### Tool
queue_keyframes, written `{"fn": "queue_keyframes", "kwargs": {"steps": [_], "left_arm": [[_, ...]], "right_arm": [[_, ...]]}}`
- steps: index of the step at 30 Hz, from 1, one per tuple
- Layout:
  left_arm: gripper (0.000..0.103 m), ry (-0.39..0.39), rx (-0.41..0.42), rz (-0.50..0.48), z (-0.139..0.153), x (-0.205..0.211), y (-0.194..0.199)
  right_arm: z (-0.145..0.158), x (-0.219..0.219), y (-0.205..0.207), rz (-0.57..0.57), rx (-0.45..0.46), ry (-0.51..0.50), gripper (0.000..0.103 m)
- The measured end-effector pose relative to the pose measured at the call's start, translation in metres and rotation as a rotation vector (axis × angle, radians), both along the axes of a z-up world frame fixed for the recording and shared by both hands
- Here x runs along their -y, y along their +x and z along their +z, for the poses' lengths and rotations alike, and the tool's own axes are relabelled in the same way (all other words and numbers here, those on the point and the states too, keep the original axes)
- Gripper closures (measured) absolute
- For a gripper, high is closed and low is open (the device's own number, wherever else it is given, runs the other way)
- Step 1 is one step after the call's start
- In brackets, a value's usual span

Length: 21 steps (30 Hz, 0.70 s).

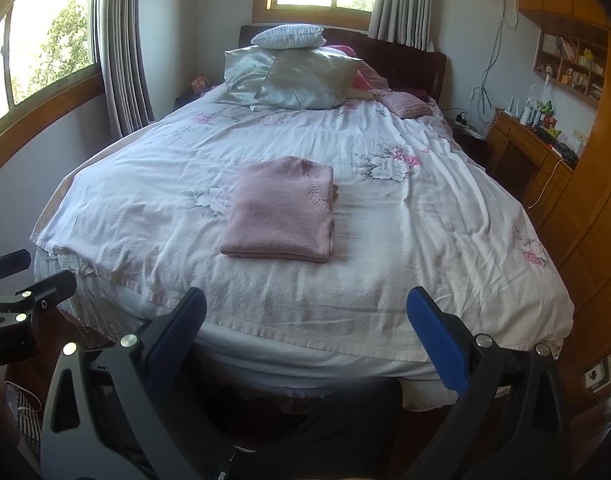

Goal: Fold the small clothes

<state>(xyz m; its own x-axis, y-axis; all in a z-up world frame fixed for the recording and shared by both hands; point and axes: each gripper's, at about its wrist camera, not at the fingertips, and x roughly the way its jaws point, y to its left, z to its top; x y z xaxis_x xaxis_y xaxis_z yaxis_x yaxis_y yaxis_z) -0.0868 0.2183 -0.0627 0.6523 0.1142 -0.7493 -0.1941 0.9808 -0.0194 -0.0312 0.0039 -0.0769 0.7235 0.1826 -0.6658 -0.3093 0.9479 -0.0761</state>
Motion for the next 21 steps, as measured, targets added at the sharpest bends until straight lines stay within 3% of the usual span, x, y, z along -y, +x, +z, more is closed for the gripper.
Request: {"fn": "queue_keyframes", "kwargs": {"steps": [21], "left_arm": [[0.01,0.006,-0.011,-0.003,-0.007,-0.009,0.013]], "right_arm": [[-0.007,0.0,0.014,0.0,-0.018,0.035,0.003]]}}
